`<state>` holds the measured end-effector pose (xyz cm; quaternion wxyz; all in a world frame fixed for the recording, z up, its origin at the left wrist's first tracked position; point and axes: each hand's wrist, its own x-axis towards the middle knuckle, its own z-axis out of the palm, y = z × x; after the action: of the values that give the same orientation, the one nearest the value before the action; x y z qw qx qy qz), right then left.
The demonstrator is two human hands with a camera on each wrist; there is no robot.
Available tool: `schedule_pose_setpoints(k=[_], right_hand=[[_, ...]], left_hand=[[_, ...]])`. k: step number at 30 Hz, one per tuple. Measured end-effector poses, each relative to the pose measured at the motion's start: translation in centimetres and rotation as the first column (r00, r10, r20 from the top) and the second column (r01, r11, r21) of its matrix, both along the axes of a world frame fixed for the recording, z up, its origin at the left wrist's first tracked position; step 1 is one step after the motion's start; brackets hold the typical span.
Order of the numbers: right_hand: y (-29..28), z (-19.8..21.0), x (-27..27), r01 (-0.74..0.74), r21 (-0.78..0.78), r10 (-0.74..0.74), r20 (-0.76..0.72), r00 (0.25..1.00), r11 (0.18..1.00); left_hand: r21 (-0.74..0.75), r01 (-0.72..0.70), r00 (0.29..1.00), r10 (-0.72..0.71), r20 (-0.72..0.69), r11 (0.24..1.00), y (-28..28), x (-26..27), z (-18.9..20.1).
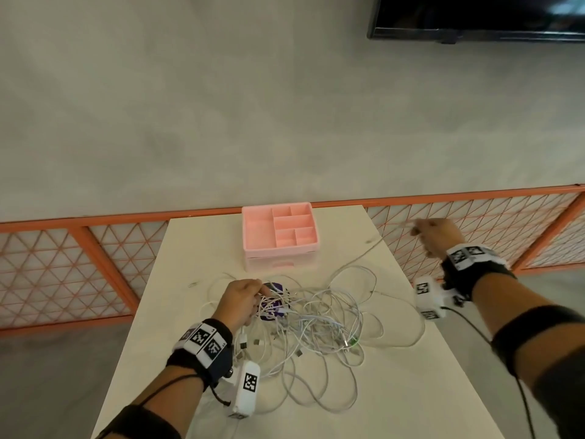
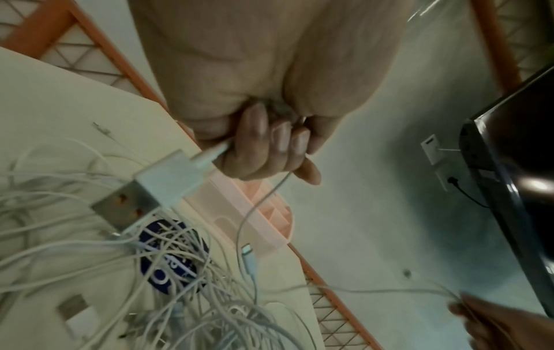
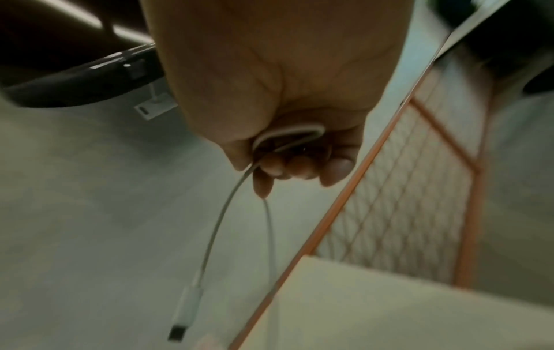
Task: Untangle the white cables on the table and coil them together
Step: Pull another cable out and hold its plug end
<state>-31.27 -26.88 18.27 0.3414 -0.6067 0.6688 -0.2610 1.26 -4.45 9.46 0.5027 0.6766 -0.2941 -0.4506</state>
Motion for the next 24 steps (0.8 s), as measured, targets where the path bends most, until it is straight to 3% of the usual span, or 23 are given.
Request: schedule_pose_setpoints(k=[3, 6, 8, 10, 11, 13, 15, 18, 21, 22, 24], right_hand=[[-1.9, -0.4, -6.1, 0.172, -0.043, -0.177, -0.263, 0.948, 0.984], [-1.5, -2.6, -10.5, 0.358, -0.118, -0.355, -0.593, 0.723, 0.926], [-1.2, -4.6, -12.3, 0.473, -0.164, -0.470, -0.590, 0.657, 0.866], [-0.9, -5.6, -12.0, 0.463, -0.138, -0.470, -0.463, 0.751, 0.876], [-0.5, -5.7, -10.8, 0.394, -0.108, -0.405, -0.369, 0.837, 0.913], [1.3, -5.5, -6.6, 0.121, -0.094, -0.140, -0.244, 0.960, 0.988], [4.1, -5.2, -1.5, -0.211, -0.057, 0.201, -0.137, 0.970, 0.976], [8.6, -5.6, 6.1, -0.595, 0.103, 0.597, 0.012, 0.802, 0.797], [11.7, -6.2, 11.9, -0.774, 0.207, 0.779, 0.073, 0.623, 0.599], [12.2, -6.3, 13.0, -0.795, 0.201, 0.802, 0.065, 0.593, 0.572], [12.1, -6.2, 14.0, -0.790, 0.144, 0.799, 0.001, 0.602, 0.596]], left_hand=[[0.025, -0.049, 0.997, 0.047, 0.058, 0.998, 0.3, 0.6, -1.4], [0.037, -0.024, 0.994, 0.020, 0.106, 0.999, 0.6, 0.8, -2.2], [0.049, 0.053, 0.992, -0.058, 0.112, 0.997, 0.7, 0.5, -2.3], [0.052, 0.138, 0.980, -0.144, 0.138, 0.989, 0.5, -0.3, -2.1], [0.046, 0.176, 0.971, -0.181, 0.155, 0.983, 0.4, -0.9, -1.9], [0.028, 0.245, 0.952, -0.246, 0.183, 0.969, 0.0, -2.3, -1.3], [0.006, 0.314, 0.929, -0.309, 0.203, 0.949, -0.4, -3.6, -0.9], [-0.009, 0.380, 0.901, -0.369, 0.228, 0.925, -1.0, -4.6, -0.4], [-0.010, 0.351, 0.900, -0.335, 0.280, 0.936, -1.1, -4.1, -0.1], [-0.003, 0.329, 0.905, -0.314, 0.286, 0.944, -1.0, -3.5, -0.1], [0.009, 0.291, 0.925, -0.284, 0.254, 0.957, -0.2, -1.8, -0.4]])
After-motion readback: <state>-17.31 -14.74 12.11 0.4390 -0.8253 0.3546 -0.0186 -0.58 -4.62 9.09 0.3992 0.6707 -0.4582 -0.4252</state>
